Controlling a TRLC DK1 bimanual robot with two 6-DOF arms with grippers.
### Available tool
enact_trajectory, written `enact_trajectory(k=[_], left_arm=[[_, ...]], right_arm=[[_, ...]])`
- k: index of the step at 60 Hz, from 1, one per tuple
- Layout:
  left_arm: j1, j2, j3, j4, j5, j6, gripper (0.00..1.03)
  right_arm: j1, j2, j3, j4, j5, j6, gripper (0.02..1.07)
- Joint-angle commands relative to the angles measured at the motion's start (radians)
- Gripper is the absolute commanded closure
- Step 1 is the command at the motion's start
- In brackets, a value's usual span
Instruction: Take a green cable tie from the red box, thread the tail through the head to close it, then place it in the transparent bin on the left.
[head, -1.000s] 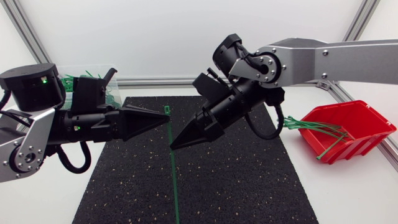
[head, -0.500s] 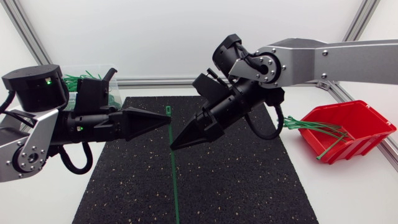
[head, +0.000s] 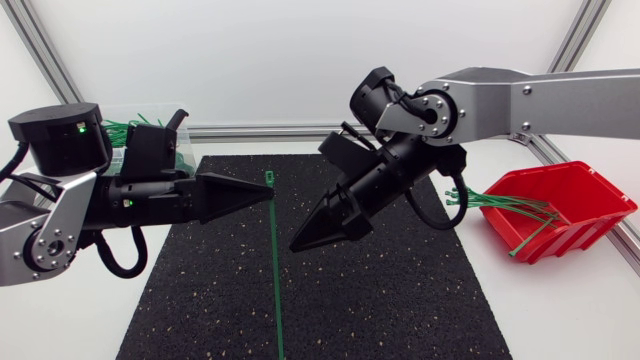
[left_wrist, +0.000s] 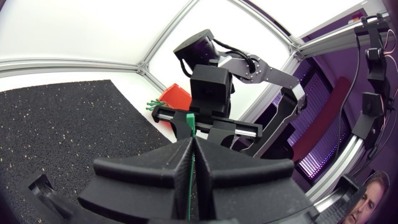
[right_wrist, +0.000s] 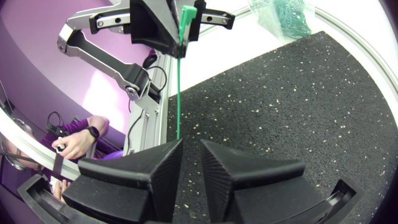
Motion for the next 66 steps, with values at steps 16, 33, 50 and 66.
enact_trajectory(k=[16, 33, 50, 66], left_arm=[[0.062, 0.137, 0.088, 0.008, 0.01, -0.024, 0.99], [0.065, 0.167, 0.1, 0.037, -0.004, -0.053, 0.99], [0.064, 0.242, 0.152, 0.04, -0.002, -0.079, 0.99], [0.058, 0.252, 0.167, 0.04, -0.001, -0.116, 0.99]], right_arm=[[-0.044, -0.121, -0.111, 0.272, 0.21, -0.214, 0.06], [-0.032, -0.103, -0.108, 0.264, 0.334, -0.371, 0.06], [-0.014, -0.11, -0.079, 0.329, 0.407, -0.372, 0.06], [-0.046, -0.081, -0.229, 0.643, 0.533, -0.662, 0.06]])
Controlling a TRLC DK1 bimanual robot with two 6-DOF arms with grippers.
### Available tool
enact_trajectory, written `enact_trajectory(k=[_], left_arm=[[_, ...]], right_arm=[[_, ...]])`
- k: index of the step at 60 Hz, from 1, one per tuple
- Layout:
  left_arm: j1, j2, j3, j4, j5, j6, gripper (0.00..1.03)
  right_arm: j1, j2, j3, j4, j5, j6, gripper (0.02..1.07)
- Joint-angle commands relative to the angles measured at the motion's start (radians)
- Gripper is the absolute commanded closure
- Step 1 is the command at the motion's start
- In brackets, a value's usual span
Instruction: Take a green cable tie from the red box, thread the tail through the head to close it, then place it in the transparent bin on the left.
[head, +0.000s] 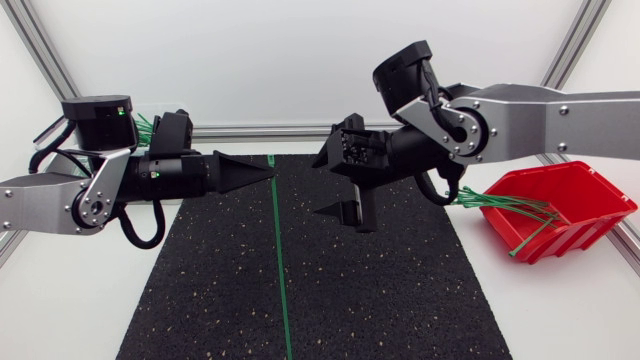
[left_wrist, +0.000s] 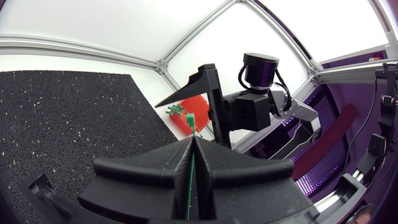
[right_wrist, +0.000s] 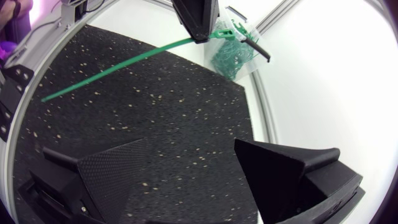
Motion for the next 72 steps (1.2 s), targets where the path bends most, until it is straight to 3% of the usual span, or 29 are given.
enact_trajectory(k=[1, 7, 24, 34, 47, 55, 68, 72], left_arm=[[-0.003, 0.019, 0.03, 0.01, 0.001, -0.045, 0.99], [-0.005, 0.022, 0.038, 0.009, 0.019, -0.085, 0.99], [0.006, 0.086, 0.088, 0.009, 0.114, -0.192, 0.99], [0.024, 0.163, 0.139, 0.009, 0.157, -0.267, 0.99], [0.052, 0.209, 0.176, 0.007, 0.202, -0.353, 0.99], [0.063, 0.217, 0.186, 0.007, 0.203, -0.364, 0.99], [0.09, 0.227, 0.2, 0.007, 0.205, -0.364, 0.99], [0.092, 0.227, 0.2, 0.007, 0.205, -0.364, 0.99]], right_arm=[[-0.018, 0.006, -0.096, 0.145, 0.01, -0.113, 0.06], [-0.012, -0.02, -0.211, 0.467, 0.048, -0.189, 0.06], [0.026, -0.06, -0.373, 0.888, 0.051, -0.449, 0.06], [0.105, -0.101, -0.456, 0.908, 0.025, -0.579, 0.06], [0.226, -0.086, -0.57, 0.969, 0.064, -0.645, 0.06], [0.299, -0.069, -0.609, 1.006, 0.111, -0.634, 0.06], [0.373, -0.106, -0.675, 1.0, 0.111, -0.63, 0.06], [0.396, -0.126, -0.7, 0.998, 0.11, -0.616, 0.11]])
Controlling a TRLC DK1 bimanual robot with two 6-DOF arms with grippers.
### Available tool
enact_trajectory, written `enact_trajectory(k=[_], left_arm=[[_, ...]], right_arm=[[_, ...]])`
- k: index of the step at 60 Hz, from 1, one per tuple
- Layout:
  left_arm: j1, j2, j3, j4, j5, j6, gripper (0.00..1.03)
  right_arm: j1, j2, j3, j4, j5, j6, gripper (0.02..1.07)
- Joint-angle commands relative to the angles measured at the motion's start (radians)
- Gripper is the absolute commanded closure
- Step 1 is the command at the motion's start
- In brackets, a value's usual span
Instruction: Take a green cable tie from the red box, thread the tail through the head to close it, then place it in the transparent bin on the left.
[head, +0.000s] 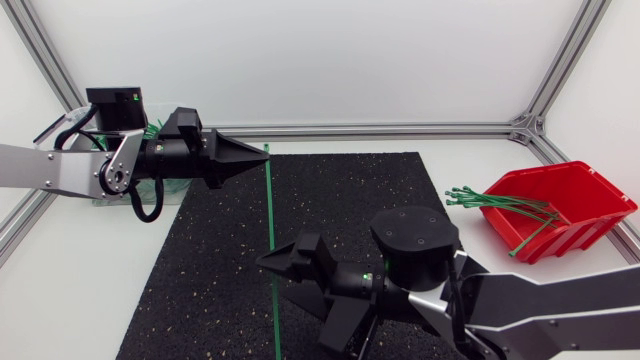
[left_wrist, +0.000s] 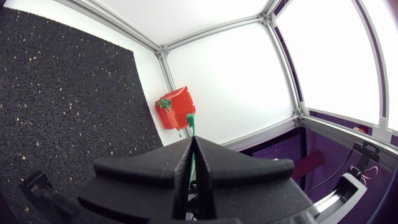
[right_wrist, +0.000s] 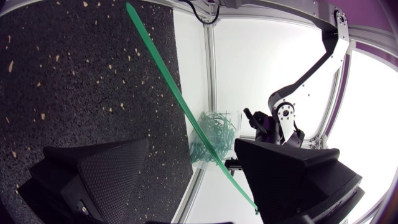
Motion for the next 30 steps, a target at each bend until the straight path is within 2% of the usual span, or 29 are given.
enact_trajectory(k=[1, 5, 18, 22, 26, 30], left_arm=[[0.008, 0.02, 0.027, 0.008, 0.017, -0.028, 0.99], [0.007, 0.021, 0.024, 0.008, 0.019, -0.028, 0.99], [0.005, 0.021, 0.024, 0.008, 0.017, -0.026, 0.99], [0.002, 0.021, 0.024, 0.008, 0.019, -0.026, 0.99], [-0.002, 0.021, 0.024, 0.008, 0.019, -0.028, 0.99], [-0.007, 0.021, 0.024, 0.008, 0.017, -0.026, 0.99]], right_arm=[[0.036, -0.036, -0.045, 0.008, 0.005, -0.004, 0.12], [0.054, -0.043, -0.065, 0.009, 0.007, 0.008, 0.12], [0.097, -0.097, -0.123, 0.006, 0.013, 0.022, 0.23], [0.111, -0.112, -0.139, 0.002, 0.018, 0.021, 0.35], [0.122, -0.131, -0.148, -0.017, 0.019, 0.021, 0.55], [0.13, -0.148, -0.146, -0.047, 0.024, 0.022, 0.67]])
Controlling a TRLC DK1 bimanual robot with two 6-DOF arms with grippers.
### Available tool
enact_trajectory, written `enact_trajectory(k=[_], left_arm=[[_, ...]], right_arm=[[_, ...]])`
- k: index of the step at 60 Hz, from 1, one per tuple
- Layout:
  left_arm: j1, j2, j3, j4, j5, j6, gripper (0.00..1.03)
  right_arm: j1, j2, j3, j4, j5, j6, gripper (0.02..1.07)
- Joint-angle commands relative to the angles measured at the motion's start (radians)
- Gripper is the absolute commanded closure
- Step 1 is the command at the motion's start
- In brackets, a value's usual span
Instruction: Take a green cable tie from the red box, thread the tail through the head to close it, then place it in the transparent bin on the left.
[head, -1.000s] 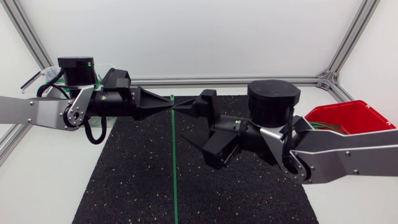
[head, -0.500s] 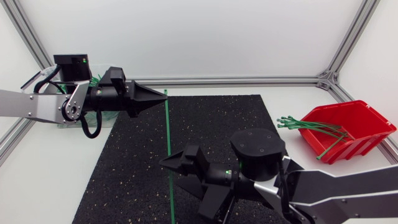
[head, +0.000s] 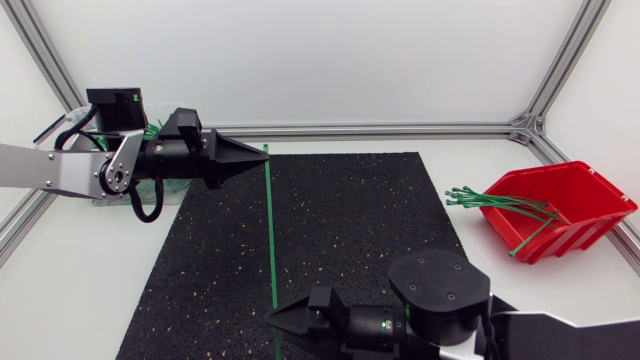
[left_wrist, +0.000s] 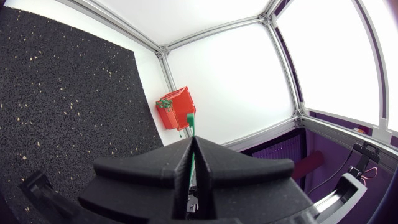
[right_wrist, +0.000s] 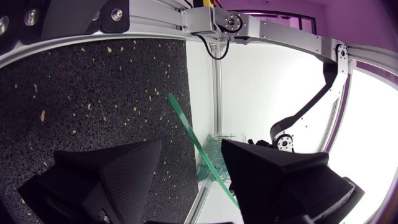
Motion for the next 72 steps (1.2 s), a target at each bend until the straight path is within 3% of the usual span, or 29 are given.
enact_trajectory(k=[1, 5, 23, 26, 35, 41, 66, 69, 72], left_arm=[[-0.01, 0.017, 0.024, 0.008, 0.019, -0.026, 0.99], [-0.013, 0.017, 0.021, 0.008, 0.019, -0.025, 0.99], [-0.019, 0.001, 0.01, 0.006, 0.019, -0.025, 0.99], [-0.019, -0.001, 0.008, 0.008, 0.017, -0.025, 0.99], [-0.03, -0.021, -0.013, 0.008, 0.02, 0.0, 0.99], [-0.041, -0.052, -0.045, 0.008, 0.028, 0.032, 0.99], [-0.098, -0.177, -0.153, 0.009, 0.028, 0.132, 0.99], [-0.101, -0.185, -0.159, 0.009, 0.028, 0.133, 0.99], [-0.107, -0.196, -0.167, 0.009, 0.027, 0.135, 0.99]], right_arm=[[0.017, -0.027, -0.016, -0.026, 0.014, 0.006, 0.7], [0.021, -0.035, -0.013, -0.035, 0.014, 0.007, 0.8], [0.024, -0.041, 0.009, -0.063, 0.019, 0.02, 0.94], [0.024, -0.053, 0.015, -0.08, 0.019, 0.023, 1.01], [0.024, -0.096, 0.016, -0.097, 0.003, 0.046, 1.01], [0.02, -0.147, 0.061, -0.227, -0.031, 0.119, 1.01], [-0.068, -0.174, 0.119, -0.132, -0.12, 0.641, 1.01], [-0.071, -0.167, 0.135, -0.161, -0.126, 0.698, 1.01], [-0.078, -0.167, 0.176, -0.287, -0.118, 0.768, 1.01]])
